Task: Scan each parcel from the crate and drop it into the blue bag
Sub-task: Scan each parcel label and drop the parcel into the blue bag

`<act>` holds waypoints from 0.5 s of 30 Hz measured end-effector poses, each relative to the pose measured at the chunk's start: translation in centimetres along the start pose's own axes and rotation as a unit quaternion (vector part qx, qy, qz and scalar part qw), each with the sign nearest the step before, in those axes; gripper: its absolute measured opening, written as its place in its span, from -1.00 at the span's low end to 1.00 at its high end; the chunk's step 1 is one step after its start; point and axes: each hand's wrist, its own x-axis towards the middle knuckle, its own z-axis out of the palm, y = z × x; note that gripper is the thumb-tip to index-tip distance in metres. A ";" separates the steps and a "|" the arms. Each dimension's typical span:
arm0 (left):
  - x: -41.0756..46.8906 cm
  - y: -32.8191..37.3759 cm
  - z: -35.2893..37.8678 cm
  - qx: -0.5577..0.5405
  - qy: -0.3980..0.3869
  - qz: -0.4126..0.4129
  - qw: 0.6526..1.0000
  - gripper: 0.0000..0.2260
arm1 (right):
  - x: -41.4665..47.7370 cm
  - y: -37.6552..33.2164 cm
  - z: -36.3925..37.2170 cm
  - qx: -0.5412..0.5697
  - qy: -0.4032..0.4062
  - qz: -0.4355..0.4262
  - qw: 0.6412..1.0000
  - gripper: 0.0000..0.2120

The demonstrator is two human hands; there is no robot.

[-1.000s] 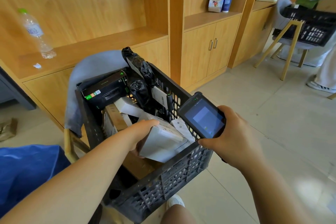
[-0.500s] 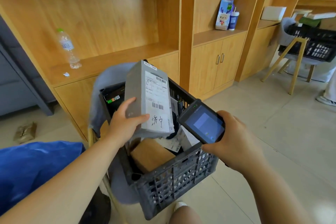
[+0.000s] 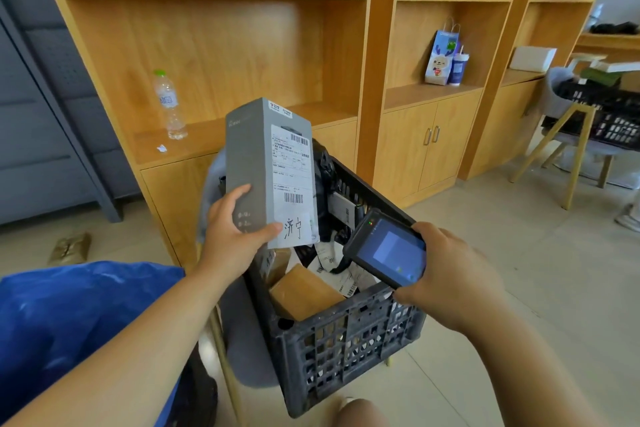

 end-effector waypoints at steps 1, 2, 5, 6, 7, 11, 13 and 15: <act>0.0 0.0 -0.1 0.001 0.001 0.001 1.000 -0.31 | -0.1 -0.1 0.0 -0.005 0.000 0.000 1.000 -0.18; -0.1 -0.1 -0.3 0.002 0.003 0.002 1.000 -0.31 | -0.2 -0.1 0.0 -0.008 0.000 -0.001 1.000 -0.17; -0.3 -0.2 -0.7 0.010 0.014 0.012 1.000 -0.32 | -0.2 -0.4 0.1 -0.008 0.009 -0.001 1.000 -0.15; -0.4 -0.1 -0.9 0.012 0.020 0.016 1.000 -0.32 | -0.1 -0.5 0.1 -0.008 0.013 -0.002 1.000 -0.15; -0.6 -0.1 -1.1 0.011 0.025 0.018 0.999 -0.32 | -0.1 -0.6 0.2 -0.007 0.018 -0.003 1.000 -0.14; -1.8 0.0 -2.7 -0.012 0.054 0.016 0.998 -0.35 | 0.2 -2.2 0.6 0.027 0.040 -0.015 0.999 -0.21; -3.1 -0.1 -4.0 -0.020 0.068 0.013 0.997 -0.38 | 0.3 -3.7 1.0 0.064 0.042 -0.031 0.997 -0.21; -4.8 -0.4 -5.7 -0.030 0.083 0.006 0.996 -0.40 | 0.4 -5.6 1.8 0.093 0.038 -0.052 0.994 -0.18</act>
